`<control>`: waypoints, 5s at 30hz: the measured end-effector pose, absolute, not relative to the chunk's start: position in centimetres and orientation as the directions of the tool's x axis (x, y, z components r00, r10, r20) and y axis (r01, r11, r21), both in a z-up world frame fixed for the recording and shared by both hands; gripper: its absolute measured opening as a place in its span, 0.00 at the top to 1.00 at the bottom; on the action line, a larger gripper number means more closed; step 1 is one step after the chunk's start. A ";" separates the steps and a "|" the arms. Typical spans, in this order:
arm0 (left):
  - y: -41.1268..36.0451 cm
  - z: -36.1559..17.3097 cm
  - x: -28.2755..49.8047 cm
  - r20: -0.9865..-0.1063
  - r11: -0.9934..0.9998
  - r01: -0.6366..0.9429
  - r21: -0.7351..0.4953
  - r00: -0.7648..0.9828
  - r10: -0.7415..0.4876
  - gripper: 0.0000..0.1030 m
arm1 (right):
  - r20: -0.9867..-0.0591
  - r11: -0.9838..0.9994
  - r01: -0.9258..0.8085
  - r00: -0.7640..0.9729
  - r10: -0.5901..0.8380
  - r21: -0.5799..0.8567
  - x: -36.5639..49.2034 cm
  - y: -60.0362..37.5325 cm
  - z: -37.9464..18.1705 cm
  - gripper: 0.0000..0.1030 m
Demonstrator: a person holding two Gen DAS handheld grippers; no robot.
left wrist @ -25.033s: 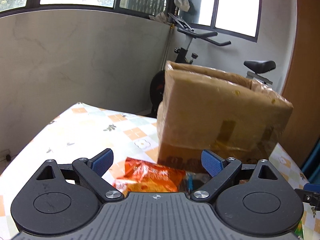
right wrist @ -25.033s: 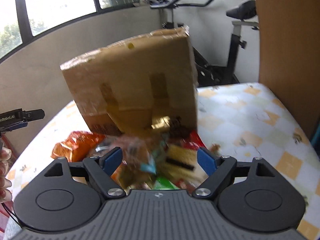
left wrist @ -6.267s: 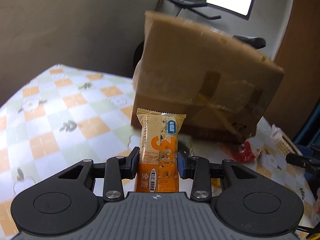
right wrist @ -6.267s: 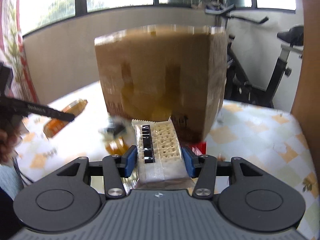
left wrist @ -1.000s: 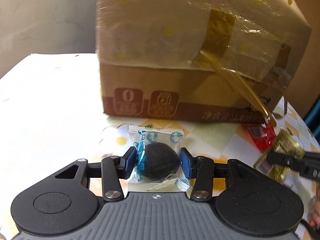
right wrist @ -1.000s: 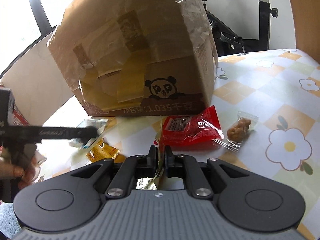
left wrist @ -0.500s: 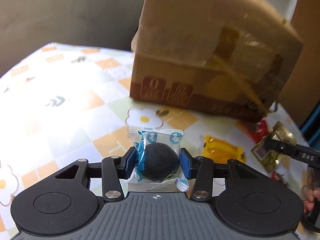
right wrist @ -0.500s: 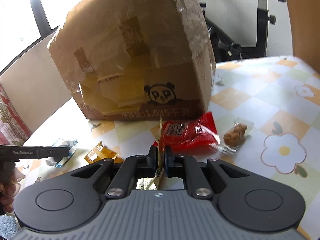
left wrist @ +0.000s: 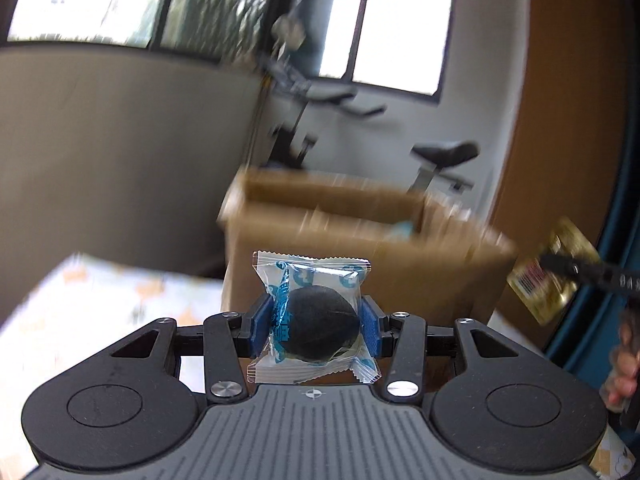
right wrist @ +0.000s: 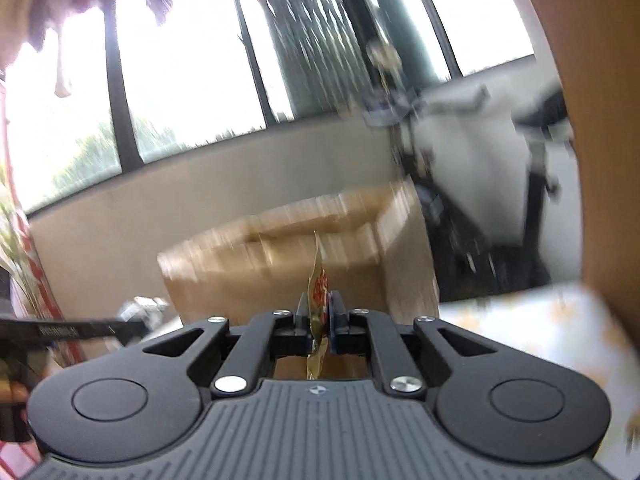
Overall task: Organize snacks
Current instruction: 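Carry the cookie with the left tool while the right tool carries the gold candy to the box, then open both tools over the lined box to drop the cookie and gold candy, then move the left tool to the yellow wafer packet while the right tool grasps the brown jerky packet, then close the left tool on the yellow wafer packet while the right tool lifts the jerky packet, then carry the wafer packet with the left tool while the right tool carries the jerky packet to the box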
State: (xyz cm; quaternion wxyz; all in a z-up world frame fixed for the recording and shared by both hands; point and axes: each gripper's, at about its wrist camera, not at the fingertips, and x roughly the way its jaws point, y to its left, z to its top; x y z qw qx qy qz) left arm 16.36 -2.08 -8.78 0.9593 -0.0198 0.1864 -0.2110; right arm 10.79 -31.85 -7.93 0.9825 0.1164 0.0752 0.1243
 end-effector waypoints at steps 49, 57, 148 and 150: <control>-0.6 -12.1 17.3 -0.474 0.930 0.332 -0.161 0.800 -0.368 0.25 | -0.499 0.961 -0.269 0.825 0.267 0.071 11.3 -26.4 -14.8 0.52; -1.5 -16.5 16.0 -0.565 0.931 0.321 -0.171 0.742 -0.360 0.25 | -0.679 0.943 -0.333 0.694 0.240 -0.007 9.0 -25.5 -21.9 0.52; -2.8 -14.2 12.1 -0.446 0.947 0.309 -0.082 0.839 -0.312 0.66 | -0.305 0.968 -0.250 0.922 0.238 0.000 6.0 -26.9 -16.1 0.57; -3.0 -11.9 12.2 -0.388 0.942 0.330 -0.069 0.861 -0.330 0.66 | -0.259 0.966 -0.258 0.935 0.244 -0.021 6.3 -26.8 -14.0 0.57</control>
